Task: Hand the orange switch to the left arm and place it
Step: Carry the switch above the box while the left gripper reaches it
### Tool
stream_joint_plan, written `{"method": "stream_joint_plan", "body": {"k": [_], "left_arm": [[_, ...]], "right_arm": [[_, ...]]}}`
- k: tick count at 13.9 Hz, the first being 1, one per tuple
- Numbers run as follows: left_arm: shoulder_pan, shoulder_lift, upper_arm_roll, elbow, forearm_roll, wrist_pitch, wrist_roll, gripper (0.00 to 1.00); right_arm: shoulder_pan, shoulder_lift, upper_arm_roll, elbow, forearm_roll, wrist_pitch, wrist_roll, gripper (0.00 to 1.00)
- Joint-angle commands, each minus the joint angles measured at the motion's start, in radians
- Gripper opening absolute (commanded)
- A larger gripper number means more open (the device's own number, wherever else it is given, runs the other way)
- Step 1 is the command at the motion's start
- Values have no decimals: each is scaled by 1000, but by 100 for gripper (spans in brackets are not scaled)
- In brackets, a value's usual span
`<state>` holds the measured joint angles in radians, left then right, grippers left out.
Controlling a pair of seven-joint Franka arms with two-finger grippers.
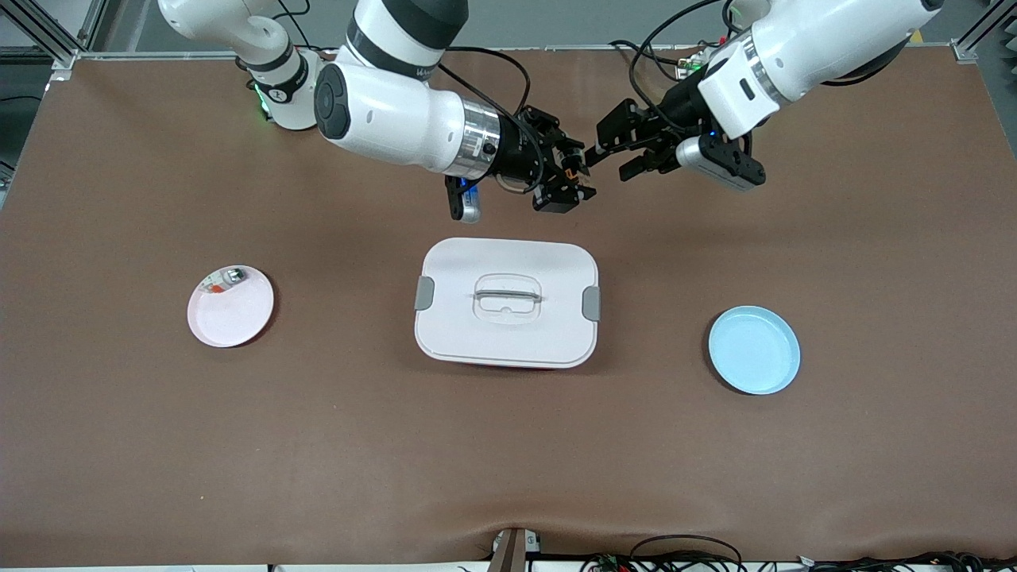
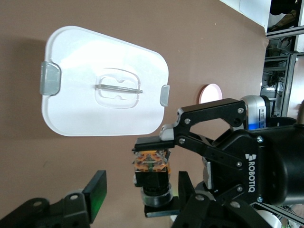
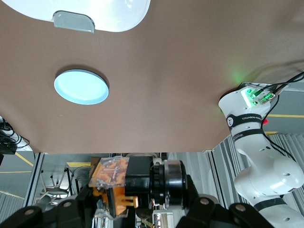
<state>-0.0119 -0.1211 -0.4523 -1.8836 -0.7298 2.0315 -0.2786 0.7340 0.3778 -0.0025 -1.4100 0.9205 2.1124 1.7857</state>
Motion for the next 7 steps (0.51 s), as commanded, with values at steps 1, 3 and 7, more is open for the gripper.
{"method": "stream_joint_plan", "body": {"k": [1, 3, 7], "left_arm": [[-10, 11, -12, -2, -22, 35, 12, 66], [-11, 18, -25, -3, -22, 38, 12, 65], [-11, 29, -63, -34, -22, 105, 21, 65]], "right_arm": [[15, 13, -10, 26, 9, 5, 20, 28], [15, 13, -10, 26, 9, 5, 20, 28], [15, 13, -10, 26, 9, 5, 20, 28]]}}
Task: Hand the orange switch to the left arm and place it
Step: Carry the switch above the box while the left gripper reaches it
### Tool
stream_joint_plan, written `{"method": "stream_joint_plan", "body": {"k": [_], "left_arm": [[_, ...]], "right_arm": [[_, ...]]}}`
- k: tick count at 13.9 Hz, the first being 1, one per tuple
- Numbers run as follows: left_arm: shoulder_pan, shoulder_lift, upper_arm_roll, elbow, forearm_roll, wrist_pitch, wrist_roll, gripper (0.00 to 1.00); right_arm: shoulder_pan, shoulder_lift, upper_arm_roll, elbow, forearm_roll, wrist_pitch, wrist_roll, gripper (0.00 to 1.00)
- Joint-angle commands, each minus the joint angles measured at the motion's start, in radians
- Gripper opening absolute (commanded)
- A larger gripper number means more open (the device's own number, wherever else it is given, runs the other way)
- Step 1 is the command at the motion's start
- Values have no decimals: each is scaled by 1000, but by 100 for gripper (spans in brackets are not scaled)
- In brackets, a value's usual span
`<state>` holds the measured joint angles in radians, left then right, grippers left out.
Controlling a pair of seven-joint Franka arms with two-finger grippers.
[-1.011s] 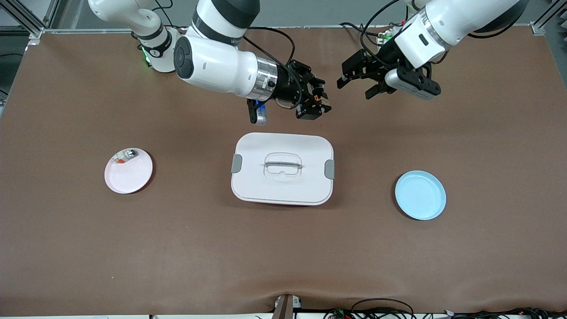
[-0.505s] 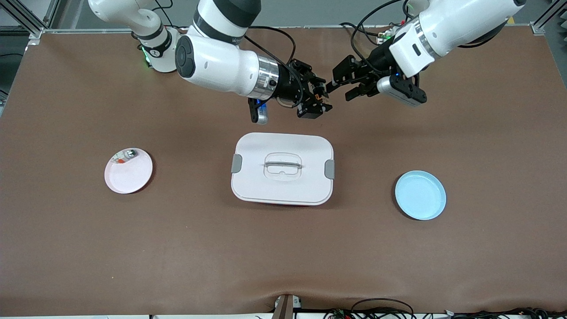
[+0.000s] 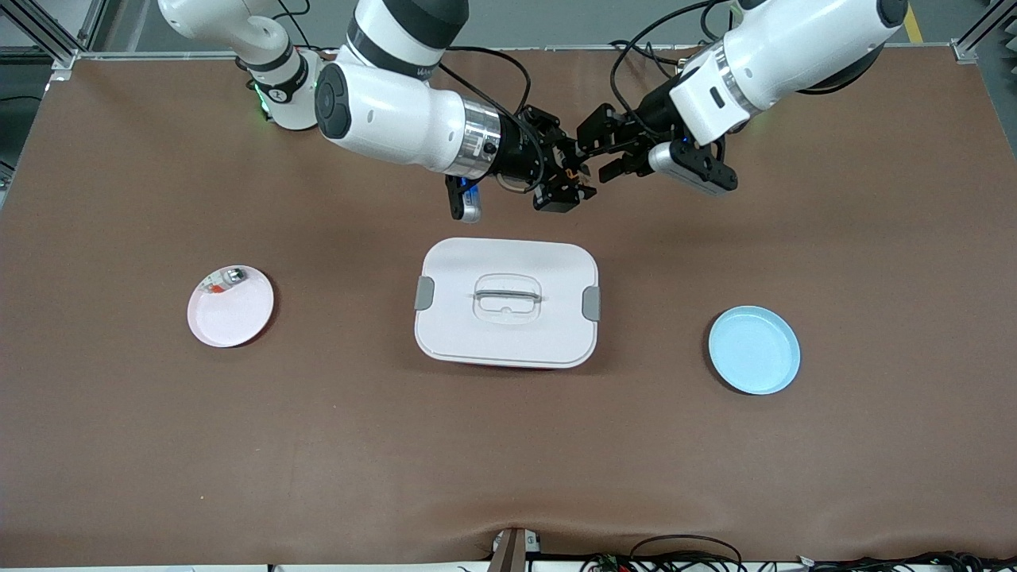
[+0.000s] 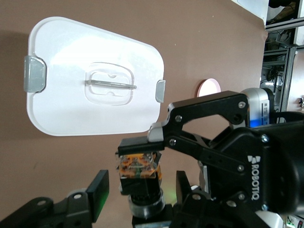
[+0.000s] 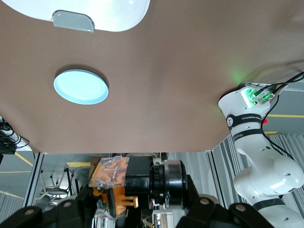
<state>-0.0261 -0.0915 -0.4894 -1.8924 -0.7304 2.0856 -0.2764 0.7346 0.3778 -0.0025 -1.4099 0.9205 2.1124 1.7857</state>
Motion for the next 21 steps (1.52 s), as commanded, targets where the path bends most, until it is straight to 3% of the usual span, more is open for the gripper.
{"method": "stream_joint_plan", "body": {"k": [1, 4, 9, 12, 13, 15, 17, 18, 20, 21], "left_arm": [[3, -1, -32, -33, -21, 66, 23, 65], [3, 1, -34, -42, -21, 76, 40, 63], [3, 7, -35, -48, -21, 76, 42, 38], [5, 7, -35, -45, -21, 76, 43, 13], [5, 9, -34, -45, -20, 73, 45, 0], [8, 13, -34, -44, -18, 73, 68, 0], [12, 21, -34, -37, -14, 71, 85, 0], [12, 22, -34, -36, -11, 73, 88, 0], [14, 27, -34, -33, -6, 71, 92, 0], [14, 27, -34, -33, -3, 71, 101, 0]], "right_arm": [[14, 13, -10, 26, 9, 5, 20, 28], [14, 15, -10, 26, 8, 5, 18, 28], [14, 16, -10, 26, 8, 5, 18, 28], [14, 16, -10, 26, 8, 5, 18, 28], [14, 16, -10, 26, 8, 5, 18, 28], [14, 16, -10, 26, 6, 5, 15, 32], [14, 16, -10, 26, -2, 5, 14, 46], [14, 16, -10, 26, -2, 5, 14, 71], [12, 16, -10, 26, 0, 3, 15, 100], [12, 16, -10, 26, 0, 3, 15, 100]]}}
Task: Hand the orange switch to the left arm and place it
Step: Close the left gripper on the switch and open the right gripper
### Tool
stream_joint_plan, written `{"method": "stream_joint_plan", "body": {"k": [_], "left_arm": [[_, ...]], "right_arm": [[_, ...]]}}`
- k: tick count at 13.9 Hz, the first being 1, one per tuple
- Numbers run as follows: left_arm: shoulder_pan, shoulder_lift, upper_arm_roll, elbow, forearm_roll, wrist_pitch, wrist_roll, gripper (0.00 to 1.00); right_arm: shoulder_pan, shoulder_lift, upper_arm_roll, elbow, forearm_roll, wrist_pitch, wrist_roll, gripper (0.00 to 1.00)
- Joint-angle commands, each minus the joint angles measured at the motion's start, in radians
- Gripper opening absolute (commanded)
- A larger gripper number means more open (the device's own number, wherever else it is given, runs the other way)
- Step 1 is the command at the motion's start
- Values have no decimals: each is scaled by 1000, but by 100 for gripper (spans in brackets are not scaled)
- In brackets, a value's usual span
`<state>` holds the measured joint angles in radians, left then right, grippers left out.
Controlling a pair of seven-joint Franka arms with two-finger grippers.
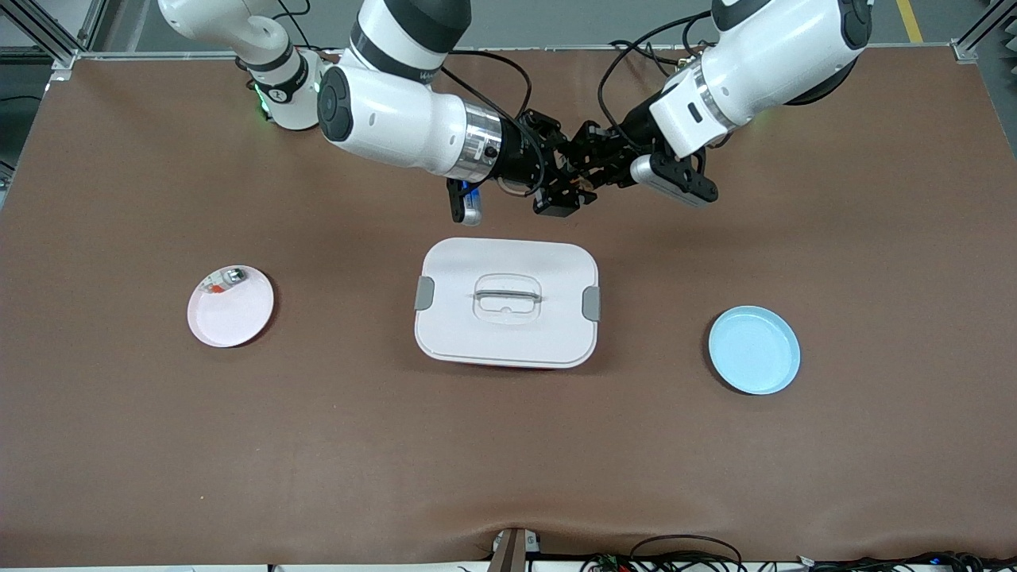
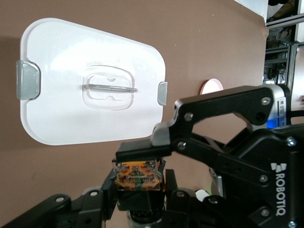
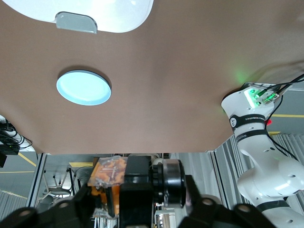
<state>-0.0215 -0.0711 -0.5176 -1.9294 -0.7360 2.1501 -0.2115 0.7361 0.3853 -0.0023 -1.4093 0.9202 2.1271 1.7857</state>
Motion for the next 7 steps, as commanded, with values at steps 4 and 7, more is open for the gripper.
{"method": "stream_joint_plan", "body": {"k": [4, 7], "left_arm": [[12, 7, 1, 9, 36, 2, 66, 0], [41, 7, 2, 12, 114, -4, 70, 0]], "right_arm": [[-1, 7, -10, 26, -1, -19, 12, 100], [-6, 3, -16, 26, -9, -19, 6, 100]]}}
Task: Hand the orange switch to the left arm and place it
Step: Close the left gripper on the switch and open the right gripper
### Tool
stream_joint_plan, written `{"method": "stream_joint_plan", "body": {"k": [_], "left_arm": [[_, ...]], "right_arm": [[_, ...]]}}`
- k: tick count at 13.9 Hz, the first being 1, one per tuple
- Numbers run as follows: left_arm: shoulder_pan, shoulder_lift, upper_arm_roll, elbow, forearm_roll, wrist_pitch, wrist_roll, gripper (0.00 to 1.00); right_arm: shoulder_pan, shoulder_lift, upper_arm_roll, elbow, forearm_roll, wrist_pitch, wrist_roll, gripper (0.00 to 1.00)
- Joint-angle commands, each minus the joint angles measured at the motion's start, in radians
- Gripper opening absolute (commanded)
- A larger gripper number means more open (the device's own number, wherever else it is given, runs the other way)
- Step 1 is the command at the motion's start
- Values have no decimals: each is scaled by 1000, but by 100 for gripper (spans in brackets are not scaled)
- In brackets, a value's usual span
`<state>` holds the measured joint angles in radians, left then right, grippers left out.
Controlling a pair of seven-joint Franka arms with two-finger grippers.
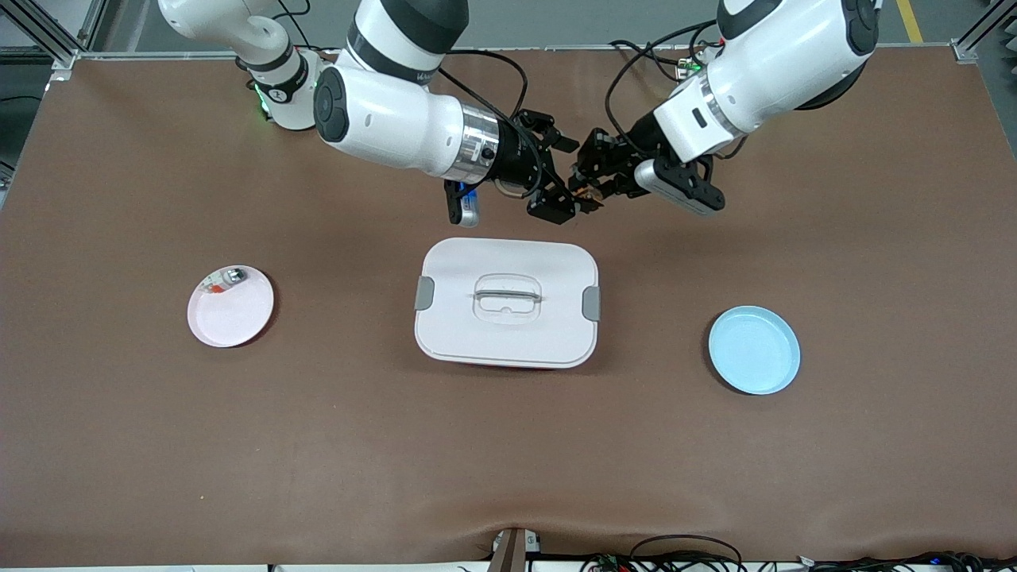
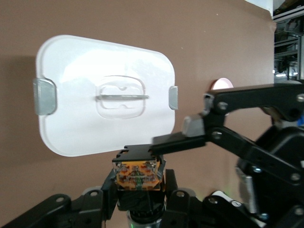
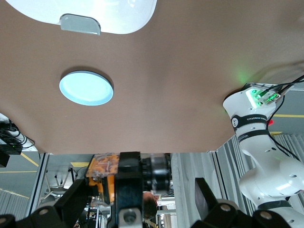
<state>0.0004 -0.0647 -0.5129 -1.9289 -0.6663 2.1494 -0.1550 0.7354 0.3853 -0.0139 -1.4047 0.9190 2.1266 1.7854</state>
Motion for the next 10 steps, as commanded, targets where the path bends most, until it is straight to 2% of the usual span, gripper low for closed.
{"method": "stream_joint_plan", "body": {"k": [1, 5, 10], "left_arm": [[21, -1, -3, 11, 68, -6, 14, 0], [79, 0, -1, 18, 181, -60, 37, 0], [208, 37, -3, 18, 298, -143, 268, 0]], "right_arm": [[-13, -3, -4, 21, -21, -19, 5, 100], [-54, -37, -6, 16, -64, -103, -61, 100], [-134, -80, -6, 10, -169, -292, -184, 100]]}}
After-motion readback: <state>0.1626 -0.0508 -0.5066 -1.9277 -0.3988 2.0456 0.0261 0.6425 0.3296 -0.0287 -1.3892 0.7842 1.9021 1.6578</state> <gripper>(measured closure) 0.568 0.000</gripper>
